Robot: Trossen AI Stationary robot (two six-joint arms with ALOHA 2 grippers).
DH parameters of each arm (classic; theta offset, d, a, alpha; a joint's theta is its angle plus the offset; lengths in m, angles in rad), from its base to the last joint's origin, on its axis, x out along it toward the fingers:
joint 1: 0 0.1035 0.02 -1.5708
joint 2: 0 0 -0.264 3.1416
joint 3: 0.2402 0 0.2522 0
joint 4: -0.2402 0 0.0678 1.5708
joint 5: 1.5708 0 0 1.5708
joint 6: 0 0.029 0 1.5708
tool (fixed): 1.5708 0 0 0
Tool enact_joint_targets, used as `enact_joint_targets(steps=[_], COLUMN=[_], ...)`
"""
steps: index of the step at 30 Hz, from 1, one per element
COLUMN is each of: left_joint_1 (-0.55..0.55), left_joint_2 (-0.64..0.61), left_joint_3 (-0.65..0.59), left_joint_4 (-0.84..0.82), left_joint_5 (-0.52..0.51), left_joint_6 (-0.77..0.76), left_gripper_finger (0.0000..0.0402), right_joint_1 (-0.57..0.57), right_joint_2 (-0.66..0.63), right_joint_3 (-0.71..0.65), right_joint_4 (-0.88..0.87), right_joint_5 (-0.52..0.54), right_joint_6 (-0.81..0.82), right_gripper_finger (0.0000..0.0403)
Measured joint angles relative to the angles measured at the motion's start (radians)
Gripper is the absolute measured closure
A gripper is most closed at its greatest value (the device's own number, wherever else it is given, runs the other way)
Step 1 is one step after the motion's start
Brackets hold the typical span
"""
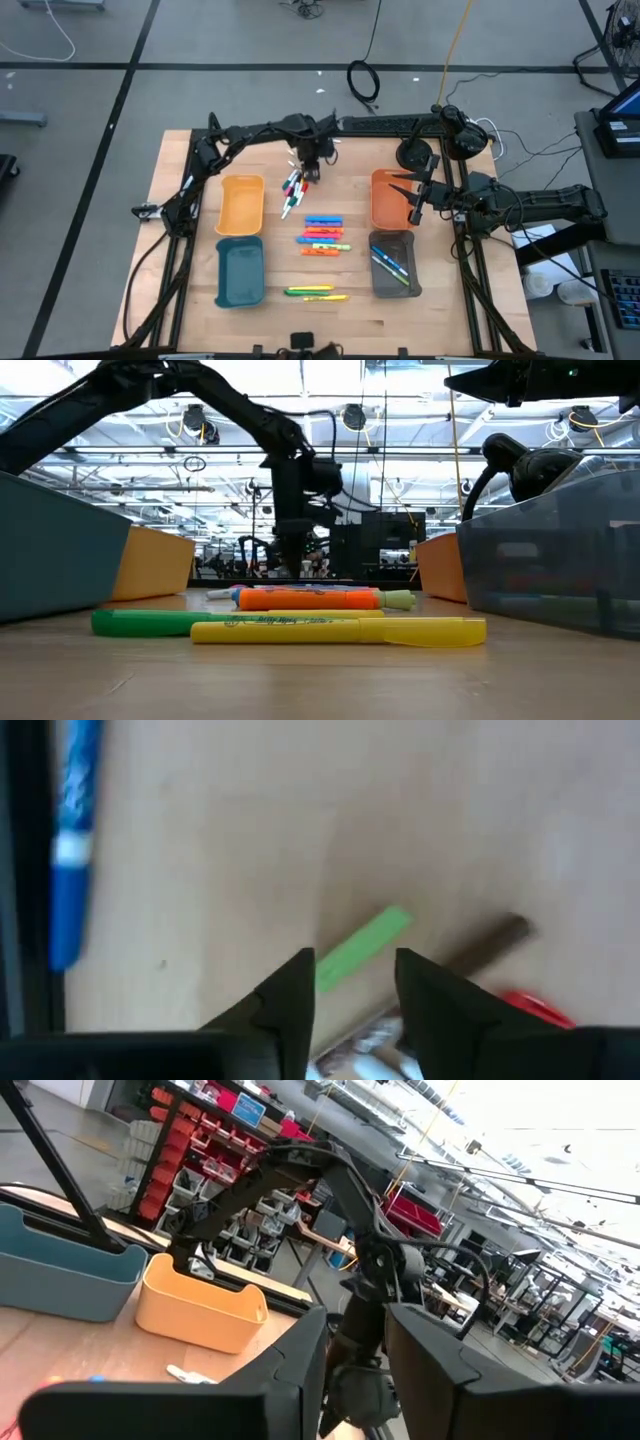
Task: Pick & Place Markers
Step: Put the green dry erase marker into the black bin
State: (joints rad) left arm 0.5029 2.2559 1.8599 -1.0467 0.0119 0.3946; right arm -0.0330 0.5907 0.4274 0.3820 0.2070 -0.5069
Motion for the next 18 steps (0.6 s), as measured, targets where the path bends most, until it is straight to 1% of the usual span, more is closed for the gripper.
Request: enact_joint_targets(steps=[4, 6, 9, 15, 18], left_joint_1=[-0.028, -0.029, -0.019, 0.014, 0.019], left_joint_2=[-0.001, -0.003, -0.002, -0.008, -0.010], left_joint_3=[-0.007, -0.013, -0.029, -0.092, -0.113], left_joint_4=[-0.013, -0.001, 0.020, 0.130, 0.125], left_joint_5=[-0.041, -0.043, -0.042, -0.033, -0.031], left_joint_6=[0.135, 0.178, 0.206, 0.244, 0.275], left_gripper_finger=[0.0246, 0.0245, 0.0245, 0.0245, 0.0245], right_joint_1=[0.000, 0.000, 0.000, 0.000, 0.000], right_joint_2=[0.000, 0.000, 0.000, 0.000, 0.000], right_joint_3=[0.000, 0.000, 0.000, 0.000, 0.000], right_joint_4=[-0.001, -0.003, -0.006, -0.006, -0.006], right_joint_5=[0.000, 0.000, 0.000, 0.000, 0.000], right_joint_6=[0.002, 0.003, 0.013, 0.016, 0.016], right_gripper_finger=[0.0310, 0.0310, 0.0310, 0.0310, 0.0310])
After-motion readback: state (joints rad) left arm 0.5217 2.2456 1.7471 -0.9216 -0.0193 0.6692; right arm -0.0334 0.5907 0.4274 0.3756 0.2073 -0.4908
